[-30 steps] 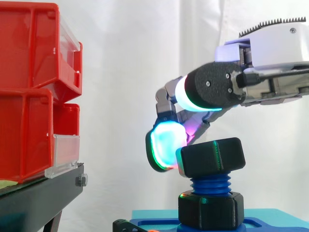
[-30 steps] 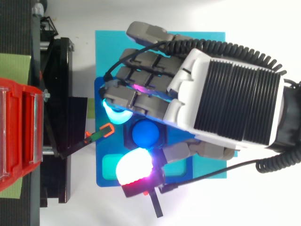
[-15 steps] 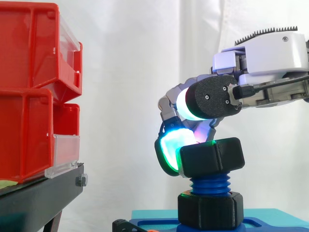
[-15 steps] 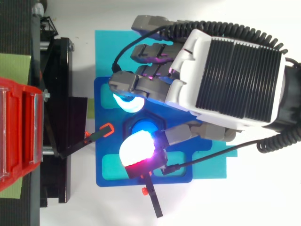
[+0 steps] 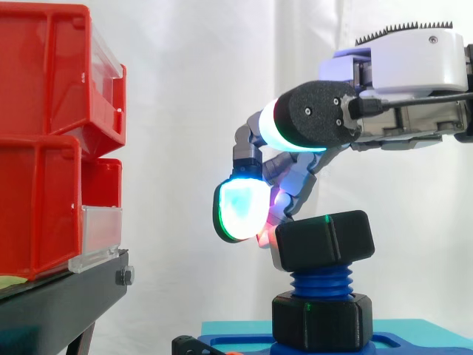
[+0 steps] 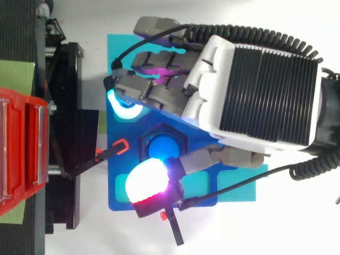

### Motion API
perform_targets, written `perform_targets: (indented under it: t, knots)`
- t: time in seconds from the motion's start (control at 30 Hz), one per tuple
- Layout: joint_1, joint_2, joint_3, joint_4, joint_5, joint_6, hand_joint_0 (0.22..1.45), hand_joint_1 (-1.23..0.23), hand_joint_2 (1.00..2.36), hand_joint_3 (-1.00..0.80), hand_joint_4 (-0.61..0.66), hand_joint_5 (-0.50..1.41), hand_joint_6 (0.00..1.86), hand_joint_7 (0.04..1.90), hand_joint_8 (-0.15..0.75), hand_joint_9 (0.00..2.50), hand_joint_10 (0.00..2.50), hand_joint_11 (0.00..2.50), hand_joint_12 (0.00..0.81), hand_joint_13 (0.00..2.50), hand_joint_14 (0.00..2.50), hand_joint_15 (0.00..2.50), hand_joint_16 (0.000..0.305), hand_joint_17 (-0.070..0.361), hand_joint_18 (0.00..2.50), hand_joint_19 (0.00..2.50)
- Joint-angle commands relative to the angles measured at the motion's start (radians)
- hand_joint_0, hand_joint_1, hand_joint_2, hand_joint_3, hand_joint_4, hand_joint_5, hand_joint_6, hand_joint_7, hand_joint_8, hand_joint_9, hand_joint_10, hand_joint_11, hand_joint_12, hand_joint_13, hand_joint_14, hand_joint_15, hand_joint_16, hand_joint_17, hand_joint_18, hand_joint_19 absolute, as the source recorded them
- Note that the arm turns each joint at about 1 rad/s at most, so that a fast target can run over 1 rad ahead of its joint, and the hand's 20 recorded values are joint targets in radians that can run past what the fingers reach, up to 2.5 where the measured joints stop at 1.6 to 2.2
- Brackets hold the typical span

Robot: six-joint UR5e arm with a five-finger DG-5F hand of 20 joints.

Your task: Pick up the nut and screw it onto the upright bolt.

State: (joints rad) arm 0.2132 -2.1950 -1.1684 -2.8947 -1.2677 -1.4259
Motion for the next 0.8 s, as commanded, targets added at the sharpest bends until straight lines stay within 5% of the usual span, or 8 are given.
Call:
perform_targets:
  t: [0.0, 0.4, 0.77]
  knots:
    - [0.006, 0.000, -0.001, 0.011, 0.002, -0.002, 0.52, -0.16, 1.00, -0.50, 0.29, -0.05, 0.50, 1.00, 0.254, 0.94, 0.00, 0.00, 0.211, 0.73, 0.00, 0.00, 0.016, 0.036, 0.36, 0.00]
    - [0.051, -0.002, -0.001, 0.028, 0.036, -0.002, 0.52, -0.15, 1.00, -0.50, 0.29, -0.05, 0.50, 0.99, 0.254, 0.92, 0.00, 0.00, 0.216, 0.72, 0.00, 0.00, 0.017, 0.038, 0.35, 0.00]
    - [0.064, -0.002, -0.002, 0.023, 0.059, -0.002, 0.52, -0.15, 1.00, -0.50, 0.29, -0.05, 0.50, 1.00, 0.254, 0.93, 0.00, 0.00, 0.216, 0.72, 0.00, 0.00, 0.017, 0.039, 0.35, 0.00]
